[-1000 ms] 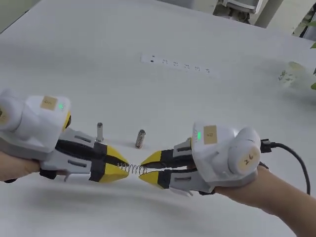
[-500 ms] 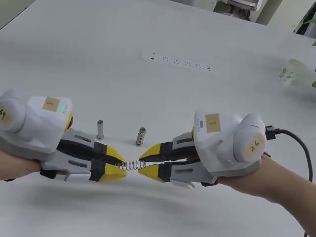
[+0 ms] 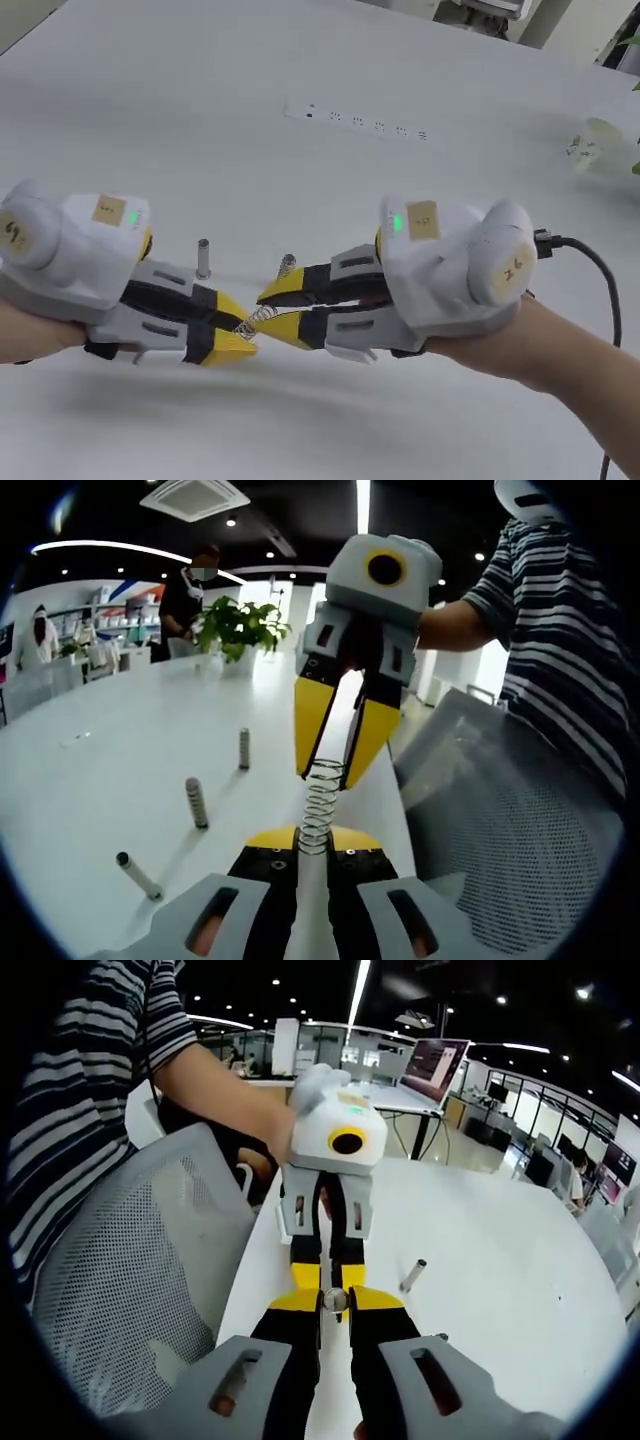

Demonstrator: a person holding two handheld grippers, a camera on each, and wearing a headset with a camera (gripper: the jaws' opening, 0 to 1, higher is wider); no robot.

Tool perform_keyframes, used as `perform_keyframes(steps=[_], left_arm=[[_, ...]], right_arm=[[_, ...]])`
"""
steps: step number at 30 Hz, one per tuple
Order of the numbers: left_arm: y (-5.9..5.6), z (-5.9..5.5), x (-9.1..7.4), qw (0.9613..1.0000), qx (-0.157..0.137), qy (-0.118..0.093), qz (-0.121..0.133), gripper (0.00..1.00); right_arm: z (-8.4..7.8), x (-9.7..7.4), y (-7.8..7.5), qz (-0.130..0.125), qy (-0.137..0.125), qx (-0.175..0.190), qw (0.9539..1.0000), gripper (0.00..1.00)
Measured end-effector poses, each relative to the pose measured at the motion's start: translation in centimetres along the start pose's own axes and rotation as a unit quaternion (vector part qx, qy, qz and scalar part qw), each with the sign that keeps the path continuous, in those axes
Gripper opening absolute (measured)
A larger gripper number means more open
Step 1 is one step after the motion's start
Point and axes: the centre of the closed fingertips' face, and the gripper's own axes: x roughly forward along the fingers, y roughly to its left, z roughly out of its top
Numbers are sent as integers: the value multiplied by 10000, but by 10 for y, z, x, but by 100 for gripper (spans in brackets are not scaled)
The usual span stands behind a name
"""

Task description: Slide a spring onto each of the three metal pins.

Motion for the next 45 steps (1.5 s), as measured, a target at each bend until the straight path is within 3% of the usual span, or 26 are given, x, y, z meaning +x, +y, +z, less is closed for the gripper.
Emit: perform_keyframes(steps=[13, 19, 33, 45], left_arm=[[0, 0, 0, 10000, 47, 67, 30, 2], [2, 1, -1, 10000, -11, 49, 44, 2], [6, 0, -7, 9998, -117, 51, 149, 3], [9, 0, -8, 9993, -267, 12, 265, 13]], right_arm=[[10, 11, 1, -75, -122, -335, 9993, 7], [14, 14, 0, -123, -221, -302, 9992, 7], [17, 16, -2, -55, -57, -580, 9983, 7], [15, 15, -4, -92, -2, -642, 9979, 7]])
